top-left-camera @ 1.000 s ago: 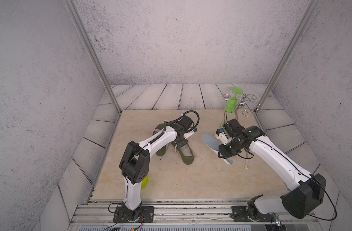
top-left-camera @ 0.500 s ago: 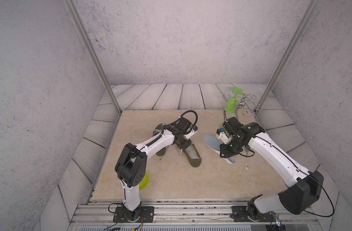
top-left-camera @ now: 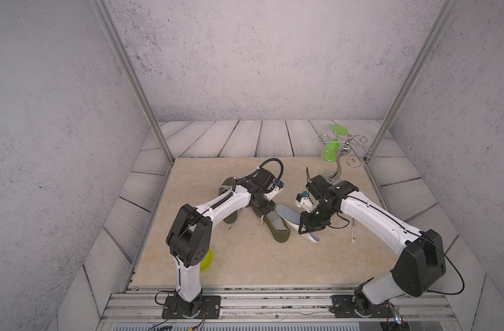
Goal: Insert the insole into the shoe
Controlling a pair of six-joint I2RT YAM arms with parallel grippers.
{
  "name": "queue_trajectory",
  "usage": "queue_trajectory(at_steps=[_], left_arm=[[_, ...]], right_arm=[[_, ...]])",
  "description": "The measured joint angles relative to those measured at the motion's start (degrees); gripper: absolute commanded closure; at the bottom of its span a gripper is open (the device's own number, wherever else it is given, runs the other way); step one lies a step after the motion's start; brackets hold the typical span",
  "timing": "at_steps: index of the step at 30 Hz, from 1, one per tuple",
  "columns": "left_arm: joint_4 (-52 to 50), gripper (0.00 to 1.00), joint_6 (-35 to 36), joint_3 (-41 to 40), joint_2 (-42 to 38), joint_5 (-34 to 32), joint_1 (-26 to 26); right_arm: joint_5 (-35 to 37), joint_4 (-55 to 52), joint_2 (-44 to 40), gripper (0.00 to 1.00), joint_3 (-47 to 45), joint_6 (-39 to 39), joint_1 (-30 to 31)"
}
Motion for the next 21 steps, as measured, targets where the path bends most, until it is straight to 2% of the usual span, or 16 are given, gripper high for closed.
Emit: queue_trajectory(at_steps=[10, 21], left_arm=[[1.3, 1.00, -1.4, -0.2, 0.3, -3.0, -1.3], [3.2, 1.00, -2.8, -0.8, 0.3, -3.6, -1.6]], right_arm=[[-3.6, 0.2, 1.3, 0.70, 0.0, 0.0, 0.7], [-3.8, -3.0, 1.5, 0.70, -1.0, -0.3, 1.8]])
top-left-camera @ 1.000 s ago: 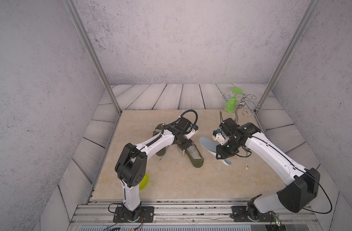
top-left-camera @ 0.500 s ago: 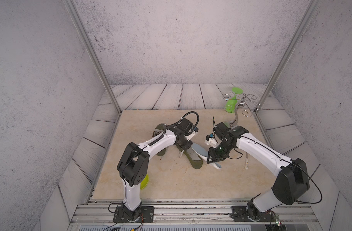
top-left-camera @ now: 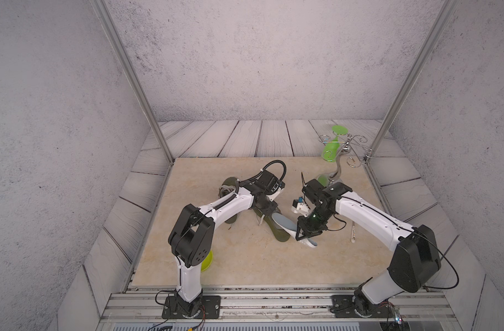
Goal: Insert the insole into the shoe
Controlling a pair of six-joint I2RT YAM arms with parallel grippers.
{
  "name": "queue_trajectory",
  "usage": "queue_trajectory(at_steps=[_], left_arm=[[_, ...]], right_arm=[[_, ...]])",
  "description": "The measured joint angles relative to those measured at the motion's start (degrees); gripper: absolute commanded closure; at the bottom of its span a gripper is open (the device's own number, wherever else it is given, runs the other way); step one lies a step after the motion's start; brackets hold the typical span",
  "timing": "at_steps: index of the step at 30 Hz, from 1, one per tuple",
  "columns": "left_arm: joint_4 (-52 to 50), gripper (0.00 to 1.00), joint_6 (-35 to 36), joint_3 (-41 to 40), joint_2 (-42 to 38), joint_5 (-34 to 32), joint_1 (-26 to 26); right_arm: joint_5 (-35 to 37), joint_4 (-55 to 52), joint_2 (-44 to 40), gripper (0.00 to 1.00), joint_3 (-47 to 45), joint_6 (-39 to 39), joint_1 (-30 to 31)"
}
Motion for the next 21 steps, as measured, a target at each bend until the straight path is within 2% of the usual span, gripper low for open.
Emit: queue_trajectory(at_steps=[12, 21], left_arm=[[0.4, 1.00, -1.2, -0.3, 0.0, -0.2, -0.6], [0.5, 1.00, -1.5, -0.7, -0.2, -0.9, -1.5]], right_arm=[[0.2, -1.4, 5.4, 0.70, 0.1, -0.1, 0.6], [0.9, -2.3, 8.3, 0.71, 5.9, 0.2, 0.7]])
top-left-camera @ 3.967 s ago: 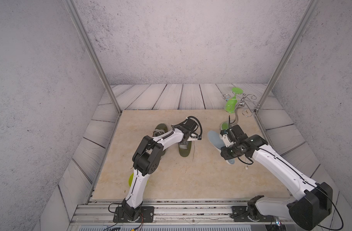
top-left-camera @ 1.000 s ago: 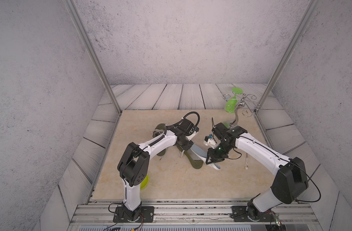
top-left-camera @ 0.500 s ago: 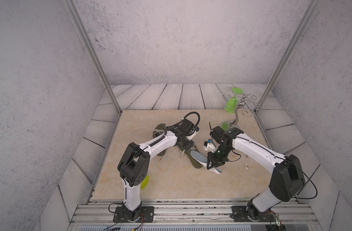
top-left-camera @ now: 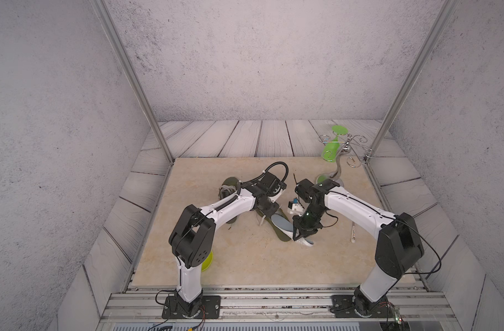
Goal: Insert the insole into the shoe
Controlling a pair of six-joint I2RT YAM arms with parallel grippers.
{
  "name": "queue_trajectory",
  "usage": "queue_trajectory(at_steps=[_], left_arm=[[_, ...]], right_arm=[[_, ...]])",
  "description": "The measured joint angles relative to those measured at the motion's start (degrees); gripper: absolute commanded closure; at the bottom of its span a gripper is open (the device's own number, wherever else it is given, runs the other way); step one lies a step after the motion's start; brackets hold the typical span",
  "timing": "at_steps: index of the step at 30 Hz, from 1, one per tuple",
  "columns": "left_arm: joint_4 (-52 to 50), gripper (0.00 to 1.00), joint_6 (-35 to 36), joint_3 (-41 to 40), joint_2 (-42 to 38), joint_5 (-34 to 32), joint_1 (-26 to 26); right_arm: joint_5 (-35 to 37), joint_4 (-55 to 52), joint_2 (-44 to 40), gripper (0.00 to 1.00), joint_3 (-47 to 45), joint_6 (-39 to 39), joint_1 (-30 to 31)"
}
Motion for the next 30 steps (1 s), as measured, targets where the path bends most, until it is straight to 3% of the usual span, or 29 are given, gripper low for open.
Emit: queue_trajectory(at_steps=[30], left_arm=[[6.9, 1.00, -0.6, -4.0, -2.4, 8.1, 1.6]], right_arm=[[10.3, 8.1, 3.1, 0.73, 3.2, -5.2, 0.0]])
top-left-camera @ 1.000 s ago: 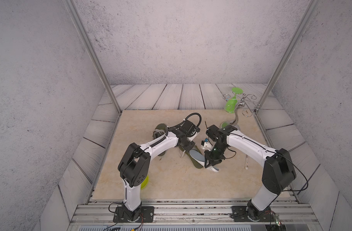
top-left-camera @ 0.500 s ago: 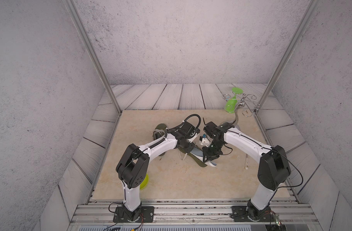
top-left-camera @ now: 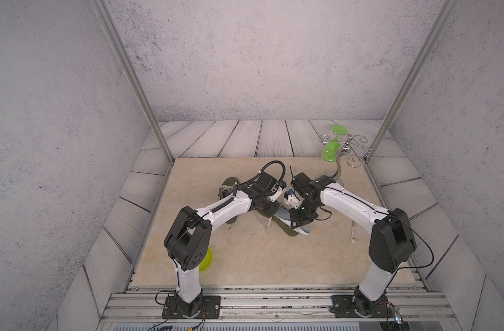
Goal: Insert the insole into the shoe
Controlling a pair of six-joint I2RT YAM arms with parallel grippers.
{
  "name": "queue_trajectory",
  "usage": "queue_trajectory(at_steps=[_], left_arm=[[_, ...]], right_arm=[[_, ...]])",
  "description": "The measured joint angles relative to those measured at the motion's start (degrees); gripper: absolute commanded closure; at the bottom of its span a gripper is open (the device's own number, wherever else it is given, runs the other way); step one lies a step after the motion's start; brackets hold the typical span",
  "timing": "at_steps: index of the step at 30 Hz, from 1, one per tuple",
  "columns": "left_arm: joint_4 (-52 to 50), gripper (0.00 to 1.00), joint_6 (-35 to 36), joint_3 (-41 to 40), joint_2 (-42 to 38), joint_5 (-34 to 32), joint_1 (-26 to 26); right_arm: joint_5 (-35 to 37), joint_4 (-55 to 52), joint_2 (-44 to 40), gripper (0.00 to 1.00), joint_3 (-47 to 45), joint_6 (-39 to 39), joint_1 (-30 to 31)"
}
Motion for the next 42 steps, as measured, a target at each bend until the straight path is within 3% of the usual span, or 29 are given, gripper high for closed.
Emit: queue_trajectory(at_steps=[4, 10, 12, 19, 25, 30, 37, 40, 42], left_arm=[[0.2, 0.97, -0.2, -0.2, 0.0, 1.4, 1.1], [0.7, 0.70, -1.1, -0.2, 0.0, 4.5, 3.1], [1.4, 0.66, -1.7, -0.2, -0.1, 5.3, 4.0], [1.3, 0.59, -4.3, -0.2, -1.2, 4.4, 7.6], [-4.3, 0.57, -12.7, 4.8, 0.0, 1.4, 12.0], [-9.9, 0.51, -17.7, 13.1, 6.3, -1.0, 15.3], [-15.1, 0.47, -20.2, 20.1, 16.0, -1.7, 15.7], [-17.0, 0.36, -21.2, 21.9, 18.6, -1.5, 15.7], [-17.7, 0.35, -22.0, 22.6, 19.4, -1.3, 15.7]], right_arm=[[0.7, 3.1, 0.0, 0.73, -1.6, -0.5, 0.0], [1.2, 4.7, 2.1, 0.74, -1.9, -1.3, 0.0], [1.3, 5.0, 3.1, 0.73, -1.9, -1.3, 0.0], [1.8, 3.9, 5.4, 0.74, -0.1, -1.3, 0.0], [2.0, 1.6, 6.3, 0.74, 2.8, -1.4, 0.0], [2.9, -0.1, 6.9, 0.75, 5.0, -2.2, 0.1], [4.8, -1.8, 8.3, 0.76, 6.5, -3.7, 0.3], [5.1, -2.3, 8.4, 0.76, 7.0, -4.0, 0.4], [5.2, -2.5, 8.4, 0.76, 7.0, -4.2, 0.4]])
